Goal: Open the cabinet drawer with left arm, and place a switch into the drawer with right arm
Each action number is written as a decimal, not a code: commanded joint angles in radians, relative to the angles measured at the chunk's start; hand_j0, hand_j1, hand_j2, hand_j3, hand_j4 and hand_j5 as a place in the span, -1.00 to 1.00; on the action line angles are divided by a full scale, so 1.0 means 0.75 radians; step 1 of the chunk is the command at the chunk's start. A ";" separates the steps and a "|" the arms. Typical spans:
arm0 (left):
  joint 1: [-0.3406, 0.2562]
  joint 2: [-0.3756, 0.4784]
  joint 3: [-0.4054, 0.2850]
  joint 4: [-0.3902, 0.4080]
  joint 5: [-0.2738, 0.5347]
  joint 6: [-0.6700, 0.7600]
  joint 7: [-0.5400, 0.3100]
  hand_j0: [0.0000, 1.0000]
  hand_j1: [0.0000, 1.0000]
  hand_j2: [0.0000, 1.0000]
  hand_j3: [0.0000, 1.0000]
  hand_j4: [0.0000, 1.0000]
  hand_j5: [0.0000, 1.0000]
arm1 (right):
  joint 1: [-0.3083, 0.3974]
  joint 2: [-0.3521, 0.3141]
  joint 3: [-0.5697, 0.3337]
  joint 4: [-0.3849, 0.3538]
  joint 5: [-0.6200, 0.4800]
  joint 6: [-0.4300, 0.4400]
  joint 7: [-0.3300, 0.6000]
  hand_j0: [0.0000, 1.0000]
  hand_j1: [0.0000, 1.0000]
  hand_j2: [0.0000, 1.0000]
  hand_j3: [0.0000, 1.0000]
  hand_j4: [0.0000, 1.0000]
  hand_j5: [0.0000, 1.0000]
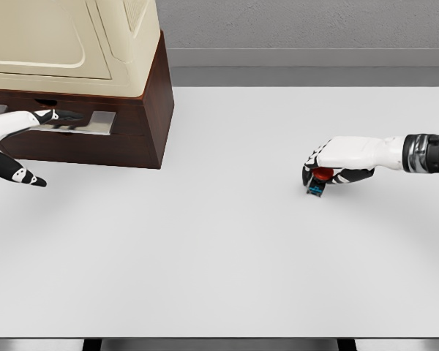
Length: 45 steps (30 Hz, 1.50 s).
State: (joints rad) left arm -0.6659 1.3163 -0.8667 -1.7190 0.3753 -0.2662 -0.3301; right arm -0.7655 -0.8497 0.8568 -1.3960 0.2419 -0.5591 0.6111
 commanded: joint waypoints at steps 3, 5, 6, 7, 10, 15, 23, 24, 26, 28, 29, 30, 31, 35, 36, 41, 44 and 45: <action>0.002 0.006 0.002 -0.005 0.019 0.001 0.000 1.00 1.00 1.00 1.00 1.00 1.00 | 0.000 0.000 -0.001 -0.002 -0.010 0.003 0.000 0.02 0.02 0.02 0.02 0.02 0.02; 0.006 0.008 0.000 -0.007 0.033 0.001 0.002 1.00 1.00 1.00 1.00 1.00 1.00 | 0.000 0.002 -0.001 -0.002 -0.010 0.001 0.000 -0.01 -0.01 -0.01 -0.01 -0.01 -0.01; 0.025 0.006 0.002 -0.007 0.056 0.001 0.002 1.00 1.00 1.00 1.00 1.00 1.00 | -0.008 0.002 -0.003 -0.002 -0.012 -0.005 0.000 -0.04 -0.04 -0.04 -0.04 -0.04 -0.04; 0.027 0.006 0.002 -0.007 0.062 0.003 0.002 1.00 1.00 1.00 1.00 1.00 1.00 | -0.010 0.002 -0.003 -0.002 -0.012 -0.005 0.000 -0.04 -0.04 -0.04 -0.04 -0.04 -0.04; 0.031 0.008 0.000 -0.007 0.093 0.022 0.002 1.00 1.00 1.00 1.00 1.00 1.00 | -0.018 0.004 -0.003 -0.004 -0.016 -0.005 0.000 -0.03 -0.03 -0.03 -0.03 -0.03 -0.03; 0.051 0.028 0.000 -0.015 0.187 0.024 0.000 1.00 1.00 1.00 1.00 1.00 1.00 | -0.037 0.012 -0.005 -0.016 -0.020 -0.007 0.000 -0.04 -0.04 -0.04 -0.04 -0.04 -0.04; 0.102 0.096 0.000 -0.044 0.297 0.030 -0.047 1.00 1.00 1.00 1.00 1.00 1.00 | -0.067 0.012 -0.005 -0.059 -0.024 -0.009 0.000 -0.04 -0.04 -0.04 -0.04 -0.04 -0.04; 0.102 0.108 0.000 -0.054 0.301 0.030 -0.053 1.00 1.00 1.00 1.00 1.00 1.00 | -0.070 0.012 -0.005 -0.069 -0.024 -0.009 0.000 -0.04 -0.04 -0.04 -0.04 -0.04 -0.04; 0.104 0.112 0.000 -0.056 0.330 0.030 -0.055 1.00 1.00 1.00 1.00 1.00 1.00 | -0.074 0.014 -0.005 -0.082 -0.024 -0.009 0.000 -0.04 -0.04 -0.04 -0.04 -0.04 -0.04; 0.104 0.112 0.000 -0.056 0.334 0.032 -0.055 1.00 1.00 1.00 1.00 1.00 1.00 | -0.076 0.016 -0.005 -0.092 -0.046 -0.009 0.000 -0.04 -0.04 -0.04 -0.04 -0.04 -0.04; 0.104 0.112 -0.002 -0.056 0.334 0.032 -0.055 1.00 1.00 1.00 1.00 1.00 1.00 | -0.082 0.016 -0.005 -0.102 -0.053 -0.009 0.000 -0.04 -0.04 -0.04 -0.04 -0.04 -0.04; 0.104 0.112 -0.002 -0.056 0.340 0.032 -0.055 1.00 1.00 1.00 1.00 1.00 1.00 | -0.084 0.022 -0.005 -0.102 -0.053 -0.009 0.000 -0.04 -0.04 -0.04 -0.04 -0.04 -0.04; 0.107 0.114 -0.002 -0.056 0.375 0.032 -0.055 1.00 1.00 1.00 1.00 1.00 1.00 | -0.086 0.024 -0.005 -0.102 -0.053 -0.009 0.000 -0.04 -0.04 -0.04 -0.04 -0.04 -0.04; 0.125 0.133 -0.002 -0.058 0.440 0.034 -0.059 1.00 1.00 1.00 1.00 1.00 1.00 | -0.094 0.037 -0.003 -0.112 -0.067 -0.007 0.000 -0.04 -0.04 -0.04 -0.04 -0.04 -0.04; 0.129 0.133 -0.002 -0.058 0.447 0.036 -0.059 1.00 1.00 1.00 1.00 1.00 1.00 | -0.094 0.037 -0.005 -0.114 -0.069 -0.009 0.000 -0.04 -0.04 -0.04 -0.04 -0.04 -0.04; 0.129 0.165 0.000 -0.058 0.528 0.101 -0.171 1.00 1.00 1.00 1.00 1.00 1.00 | -0.106 0.059 -0.003 -0.114 -0.081 -0.007 0.000 -0.05 -0.05 -0.05 -0.05 -0.05 -0.05; 0.129 0.186 -0.002 -0.060 0.557 0.101 -0.218 1.00 1.00 1.00 1.00 1.00 1.00 | -0.115 0.063 -0.003 -0.114 -0.093 -0.007 0.000 -0.05 -0.05 -0.05 -0.05 -0.05 -0.05; 0.131 0.194 -0.002 -0.060 0.563 0.101 -0.218 1.00 1.00 1.00 1.00 1.00 1.00 | -0.115 0.071 -0.003 -0.114 -0.100 -0.007 0.000 -0.06 -0.06 -0.06 -0.06 -0.06 -0.06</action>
State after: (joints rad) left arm -0.5680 1.4493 -0.8420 -1.7745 0.8821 -0.1943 -0.4805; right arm -0.8529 -0.8011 0.8549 -1.4814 0.1796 -0.5674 0.6112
